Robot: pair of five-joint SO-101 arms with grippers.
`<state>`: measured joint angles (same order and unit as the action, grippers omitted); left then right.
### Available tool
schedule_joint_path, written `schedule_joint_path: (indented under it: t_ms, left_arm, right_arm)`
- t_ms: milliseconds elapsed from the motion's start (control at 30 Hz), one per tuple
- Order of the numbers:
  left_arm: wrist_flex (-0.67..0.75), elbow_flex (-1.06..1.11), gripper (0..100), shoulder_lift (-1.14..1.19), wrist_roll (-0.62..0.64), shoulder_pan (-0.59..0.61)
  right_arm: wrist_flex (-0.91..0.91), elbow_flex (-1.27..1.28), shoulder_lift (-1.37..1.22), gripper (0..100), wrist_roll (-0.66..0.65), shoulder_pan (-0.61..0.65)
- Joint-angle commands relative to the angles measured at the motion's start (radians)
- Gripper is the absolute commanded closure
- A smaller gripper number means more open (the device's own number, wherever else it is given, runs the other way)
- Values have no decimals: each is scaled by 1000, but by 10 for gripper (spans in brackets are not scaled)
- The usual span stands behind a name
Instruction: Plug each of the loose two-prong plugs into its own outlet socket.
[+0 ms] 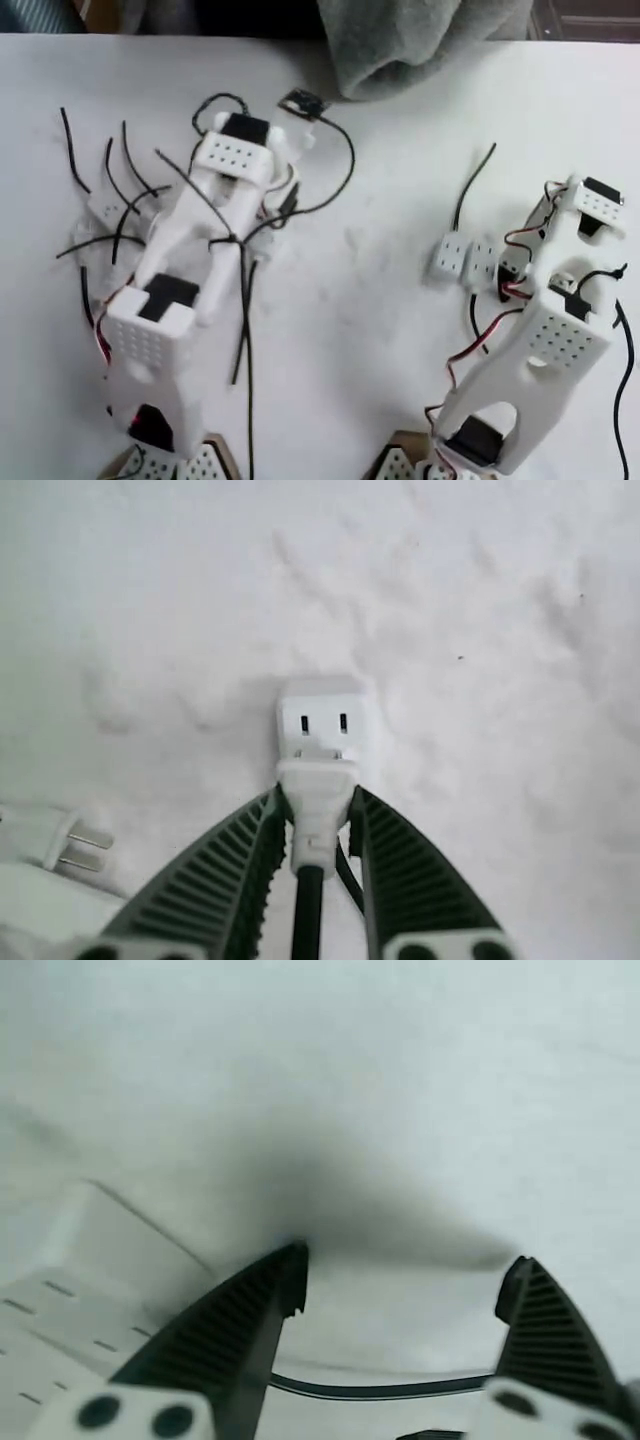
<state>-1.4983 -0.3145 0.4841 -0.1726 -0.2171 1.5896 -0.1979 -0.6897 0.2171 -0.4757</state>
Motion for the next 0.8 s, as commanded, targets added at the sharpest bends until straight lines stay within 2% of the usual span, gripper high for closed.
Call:
schedule_joint_path:
  t_ms: [0,400,767]
  left_arm:
    - [46,6,976,-18,26,-15]
    - [-3,-78,976,-13,46,-19]
    - [25,-77,976,-7,49,-30]
  right_arm:
    - [-12,11,-10,683,-2,1]
    - [-12,11,-10,683,-2,1]
    - [-12,11,-10,683,-2,1]
